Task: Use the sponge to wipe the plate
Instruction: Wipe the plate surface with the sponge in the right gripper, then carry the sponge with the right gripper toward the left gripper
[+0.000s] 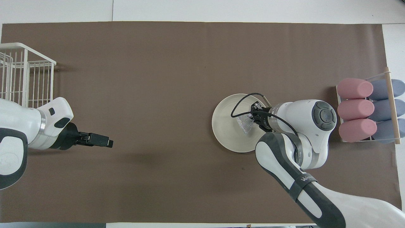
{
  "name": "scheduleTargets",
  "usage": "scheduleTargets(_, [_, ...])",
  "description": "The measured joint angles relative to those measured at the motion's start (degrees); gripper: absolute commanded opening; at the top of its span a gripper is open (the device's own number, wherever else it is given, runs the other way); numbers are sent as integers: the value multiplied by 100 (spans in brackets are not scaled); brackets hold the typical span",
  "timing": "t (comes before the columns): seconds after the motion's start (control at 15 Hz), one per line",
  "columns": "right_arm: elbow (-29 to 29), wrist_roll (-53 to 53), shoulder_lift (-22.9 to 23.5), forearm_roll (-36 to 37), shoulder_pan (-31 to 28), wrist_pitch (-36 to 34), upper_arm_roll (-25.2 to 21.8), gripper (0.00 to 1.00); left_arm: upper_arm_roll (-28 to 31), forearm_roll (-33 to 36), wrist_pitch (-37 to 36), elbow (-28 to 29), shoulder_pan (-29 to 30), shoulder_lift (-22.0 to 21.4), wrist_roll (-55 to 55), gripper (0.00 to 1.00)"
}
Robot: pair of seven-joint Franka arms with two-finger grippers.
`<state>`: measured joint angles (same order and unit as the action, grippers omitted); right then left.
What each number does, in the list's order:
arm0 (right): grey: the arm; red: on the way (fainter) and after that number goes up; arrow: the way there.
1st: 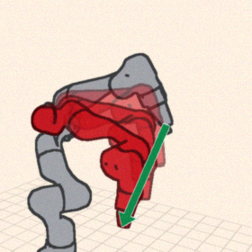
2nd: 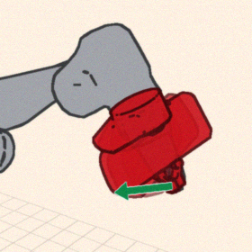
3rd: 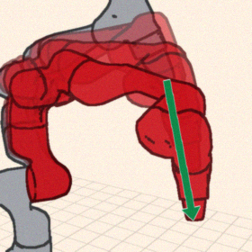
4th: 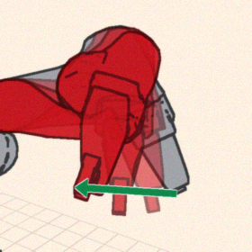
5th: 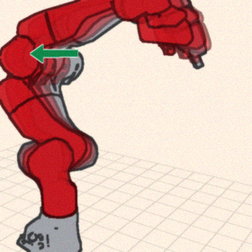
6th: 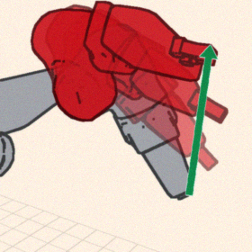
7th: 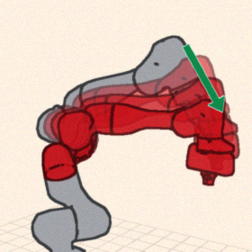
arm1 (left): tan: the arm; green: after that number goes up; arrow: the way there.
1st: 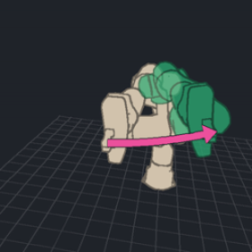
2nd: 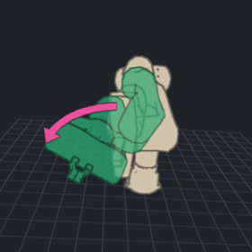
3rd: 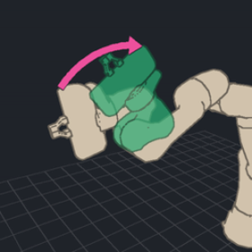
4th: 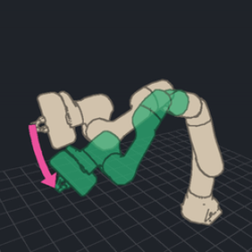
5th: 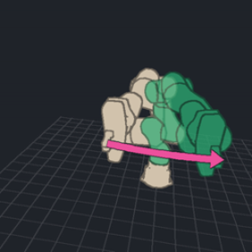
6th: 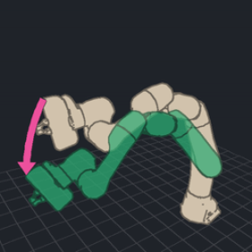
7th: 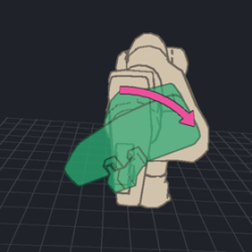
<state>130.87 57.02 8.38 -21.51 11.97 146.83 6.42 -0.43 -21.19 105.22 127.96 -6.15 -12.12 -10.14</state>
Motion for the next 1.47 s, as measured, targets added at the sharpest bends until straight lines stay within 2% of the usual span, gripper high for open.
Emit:
scheduleTargets(0.47, [-3,1595,-2,-4,811,13,23,0,-13,0,44,0,-4,0,157,100])
scheduleTargets(0.74, [-50,1786,-2,-8,833,13,16,0,-21,0,80,0,-7,0,188,100])
scheduleTargets(0.87, [-248,2243,-4,-9,834,-98,15,0,-22,0,82,0,-8,0,194,100])
scheduleTargets(1.14, [-1251,3314,-37,105,957,-1305,23,0,-21,-221,111,0,-7,0,231,100])
scheduleTargets(1.47, [-2889,4907,-25,1243,1426,-3035,41,0,-38,-2033,111,2,-10,1,216,100])
